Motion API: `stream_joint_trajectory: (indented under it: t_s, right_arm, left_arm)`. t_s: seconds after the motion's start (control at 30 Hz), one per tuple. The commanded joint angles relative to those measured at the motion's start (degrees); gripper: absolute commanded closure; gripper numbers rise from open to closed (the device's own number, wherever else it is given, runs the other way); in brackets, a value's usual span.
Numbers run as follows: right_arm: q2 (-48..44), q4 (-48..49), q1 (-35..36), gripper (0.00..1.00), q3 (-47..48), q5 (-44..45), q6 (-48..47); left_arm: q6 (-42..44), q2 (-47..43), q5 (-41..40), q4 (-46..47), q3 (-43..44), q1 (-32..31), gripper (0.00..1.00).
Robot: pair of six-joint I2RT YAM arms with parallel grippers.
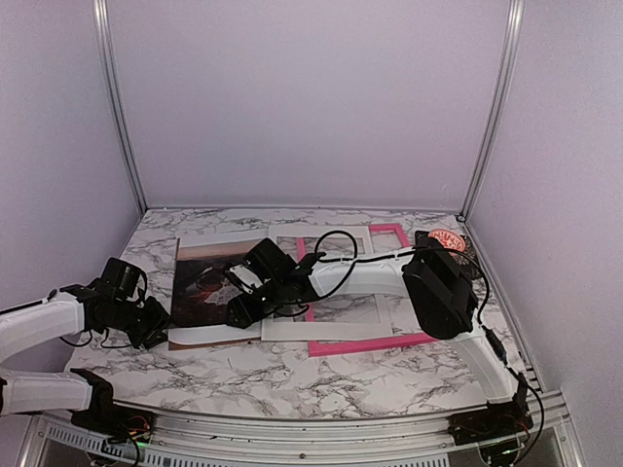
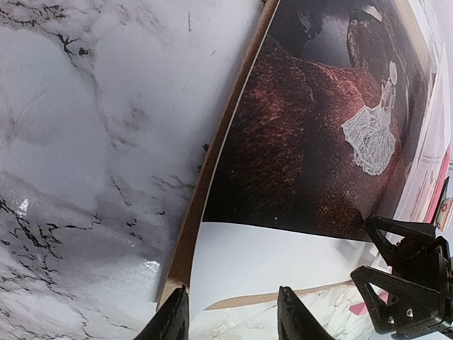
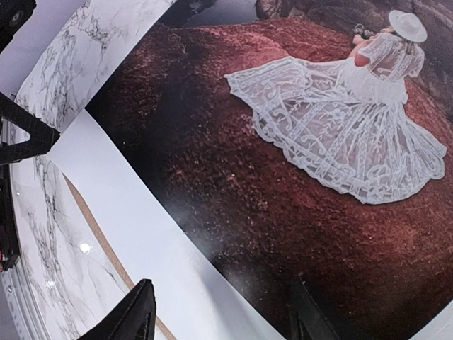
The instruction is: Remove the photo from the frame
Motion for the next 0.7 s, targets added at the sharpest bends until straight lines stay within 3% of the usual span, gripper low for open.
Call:
stream_joint_trajectory:
  t_s: [0.0, 0.37, 0.57, 0.67]
  right_arm:
    - [0.0, -0.8, 0.7, 0.37, -1.0, -0.4, 0.9]
    - [-0.3, -0.6, 0.7, 0.38, -1.2, -0.4, 1.0]
    - [-0.8, -0.7, 0.7, 0.37, -0.8, -0.4, 0.8]
    - [-1.8, -1.4, 0.7, 0.37, 0.0, -0.1, 0.3]
  left_arm:
    - [-2.3, 0.4, 0.7, 1.0, -0.5, 0.1, 0.59]
    - [-5.9, 0.2, -1.0, 3.6, -3.7, 0.2, 0.77]
    - [-5.6, -0.5, -2.6, 4.0, -2.4, 0.2, 1.0]
    - [-4.2, -2.1, -6.2, 2.3, 0.7, 0.2, 1.0]
